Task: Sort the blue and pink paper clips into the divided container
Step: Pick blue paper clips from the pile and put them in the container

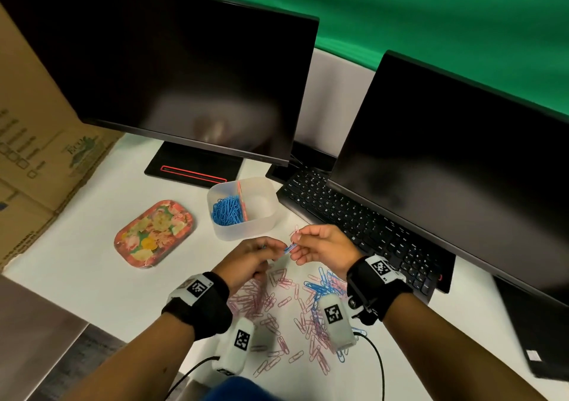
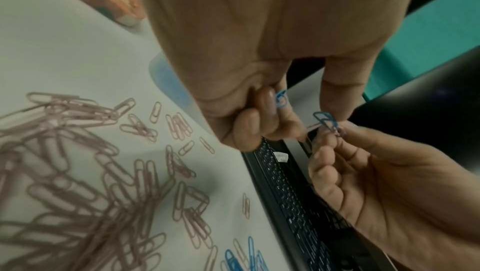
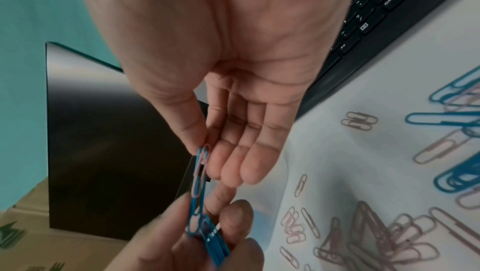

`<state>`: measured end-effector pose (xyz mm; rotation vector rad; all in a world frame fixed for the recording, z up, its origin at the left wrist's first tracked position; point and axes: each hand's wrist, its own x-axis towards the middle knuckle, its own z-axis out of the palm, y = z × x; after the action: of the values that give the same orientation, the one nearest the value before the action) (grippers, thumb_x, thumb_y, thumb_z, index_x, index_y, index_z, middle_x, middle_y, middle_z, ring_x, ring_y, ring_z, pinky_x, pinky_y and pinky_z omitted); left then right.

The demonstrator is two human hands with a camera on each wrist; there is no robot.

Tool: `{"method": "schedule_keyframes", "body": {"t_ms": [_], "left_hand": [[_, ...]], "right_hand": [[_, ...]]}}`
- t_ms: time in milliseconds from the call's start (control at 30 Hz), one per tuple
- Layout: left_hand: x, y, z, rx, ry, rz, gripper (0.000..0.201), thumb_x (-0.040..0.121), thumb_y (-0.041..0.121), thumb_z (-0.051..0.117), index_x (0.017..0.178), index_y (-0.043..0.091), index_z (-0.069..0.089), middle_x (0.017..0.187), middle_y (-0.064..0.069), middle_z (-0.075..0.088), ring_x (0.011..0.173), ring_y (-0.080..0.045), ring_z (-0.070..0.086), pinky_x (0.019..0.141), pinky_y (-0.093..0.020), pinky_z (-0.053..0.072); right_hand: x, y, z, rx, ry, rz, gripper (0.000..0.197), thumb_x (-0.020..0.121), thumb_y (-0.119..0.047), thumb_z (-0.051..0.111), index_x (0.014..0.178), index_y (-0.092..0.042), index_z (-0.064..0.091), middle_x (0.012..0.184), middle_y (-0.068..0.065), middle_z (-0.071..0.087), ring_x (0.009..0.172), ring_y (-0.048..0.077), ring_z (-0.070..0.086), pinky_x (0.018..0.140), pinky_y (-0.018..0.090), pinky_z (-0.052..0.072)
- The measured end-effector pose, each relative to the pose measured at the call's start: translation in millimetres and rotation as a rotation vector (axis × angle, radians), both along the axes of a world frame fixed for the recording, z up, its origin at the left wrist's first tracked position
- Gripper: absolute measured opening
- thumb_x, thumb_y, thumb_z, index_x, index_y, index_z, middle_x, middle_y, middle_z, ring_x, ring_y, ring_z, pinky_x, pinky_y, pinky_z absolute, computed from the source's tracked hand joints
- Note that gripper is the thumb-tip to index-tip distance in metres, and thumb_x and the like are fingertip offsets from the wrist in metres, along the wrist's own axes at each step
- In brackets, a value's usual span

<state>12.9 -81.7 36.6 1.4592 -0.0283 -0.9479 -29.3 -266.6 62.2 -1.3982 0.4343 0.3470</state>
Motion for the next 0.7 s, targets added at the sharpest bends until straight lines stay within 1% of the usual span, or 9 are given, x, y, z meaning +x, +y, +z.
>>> {"method": "schedule_keyframes", "body": {"t_ms": [67, 133, 200, 233, 267, 367, 467, 567, 700], "left_hand": [[-3.2, -1.5, 1.8, 0.035, -0.118, -0.045, 0.013, 0.092, 0.011, 0.061, 0.101, 0.006, 0.068, 0.06, 0.011, 0.055, 0.047, 0.0, 0.042, 0.052, -0.019, 0.035], [-4.3, -4.0, 2.5, 0.062, -0.243, -0.028, 0.011, 0.092, 0.014, 0.062, 0.096, 0.006, 0.069, 0.066, 0.005, 0.061, 0.05, 0.002, 0.048, 0.052, -0.012, 0.038], [-5.7, -5.9, 2.4, 0.099, -0.339, 0.006, 0.011, 0.091, 0.016, 0.063, 0.092, 0.007, 0.069, 0.068, 0.002, 0.063, 0.054, 0.001, 0.051, 0.053, -0.009, 0.039], [-6.1, -6.2, 1.7, 0.116, -0.361, 0.03, 0.01, 0.091, 0.016, 0.064, 0.09, 0.008, 0.07, 0.068, 0.001, 0.063, 0.055, -0.001, 0.052, 0.053, -0.009, 0.039], [-6.2, -6.6, 1.8, 0.127, -0.364, 0.055, 0.01, 0.09, 0.016, 0.064, 0.089, 0.008, 0.07, 0.068, 0.0, 0.063, 0.057, -0.003, 0.053, 0.052, -0.009, 0.039], [-5.0, -6.0, 3.9, 0.155, -0.345, 0.1, 0.012, 0.09, 0.015, 0.063, 0.088, 0.005, 0.07, 0.068, -0.001, 0.064, 0.051, -0.003, 0.048, 0.049, -0.011, 0.037], [-3.0, -5.1, 7.3, 0.19, -0.312, 0.109, 0.019, 0.092, 0.021, 0.062, 0.084, 0.006, 0.069, 0.068, 0.0, 0.064, 0.048, -0.008, 0.041, 0.048, -0.017, 0.036], [-2.6, -3.8, 10.5, 0.211, -0.297, 0.118, 0.021, 0.092, 0.024, 0.061, 0.081, 0.009, 0.069, 0.067, 0.0, 0.065, 0.05, -0.011, 0.04, 0.049, -0.02, 0.036], [-3.0, -3.1, 12.3, 0.2, -0.279, 0.112, 0.019, 0.092, 0.022, 0.061, 0.082, 0.008, 0.07, 0.067, -0.001, 0.064, 0.048, -0.011, 0.038, 0.048, -0.022, 0.035]], "right_hand": [[-0.8, -2.2, 0.9, 0.016, 0.018, -0.021, 0.01, 0.091, -0.006, 0.061, 0.092, 0.003, 0.063, 0.069, 0.014, 0.067, 0.057, 0.017, 0.064, 0.058, 0.025, 0.057], [-1.4, -3.8, 1.1, 0.0, 0.025, -0.048, 0.011, 0.09, -0.006, 0.062, 0.094, 0.004, 0.064, 0.068, 0.013, 0.067, 0.055, 0.017, 0.064, 0.055, 0.025, 0.057], [-1.7, -3.7, 1.7, -0.038, 0.014, -0.073, 0.01, 0.088, -0.004, 0.064, 0.093, 0.005, 0.064, 0.069, 0.014, 0.067, 0.054, 0.017, 0.062, 0.053, 0.024, 0.056], [-1.7, -3.3, 1.5, -0.051, 0.003, -0.081, 0.005, 0.088, -0.002, 0.064, 0.09, 0.003, 0.064, 0.07, 0.014, 0.066, 0.053, 0.017, 0.061, 0.053, 0.024, 0.056], [-2.0, -2.3, 1.7, -0.059, -0.013, -0.086, 0.001, 0.087, 0.002, 0.064, 0.087, 0.001, 0.064, 0.071, 0.015, 0.066, 0.052, 0.017, 0.061, 0.052, 0.024, 0.056], [-3.0, 1.2, -2.3, -0.129, -0.076, -0.081, 0.011, 0.083, 0.01, 0.063, 0.084, -0.001, 0.063, 0.074, 0.012, 0.065, 0.053, 0.016, 0.062, 0.053, 0.024, 0.055], [-4.2, 3.5, -6.4, -0.18, -0.122, -0.092, 0.016, 0.083, 0.014, 0.059, 0.086, -0.001, 0.064, 0.073, 0.01, 0.064, 0.056, 0.014, 0.062, 0.055, 0.022, 0.055], [-6.7, 3.5, -8.7, -0.208, -0.13, -0.105, 0.024, 0.084, 0.015, 0.053, 0.087, -0.005, 0.065, 0.075, 0.01, 0.062, 0.062, 0.017, 0.061, 0.057, 0.021, 0.053], [-9.1, 1.2, -11.8, -0.273, -0.139, -0.086, 0.035, 0.084, 0.013, 0.049, 0.091, -0.016, 0.067, 0.086, 0.007, 0.065, 0.075, 0.018, 0.061, 0.065, 0.026, 0.051]]}}
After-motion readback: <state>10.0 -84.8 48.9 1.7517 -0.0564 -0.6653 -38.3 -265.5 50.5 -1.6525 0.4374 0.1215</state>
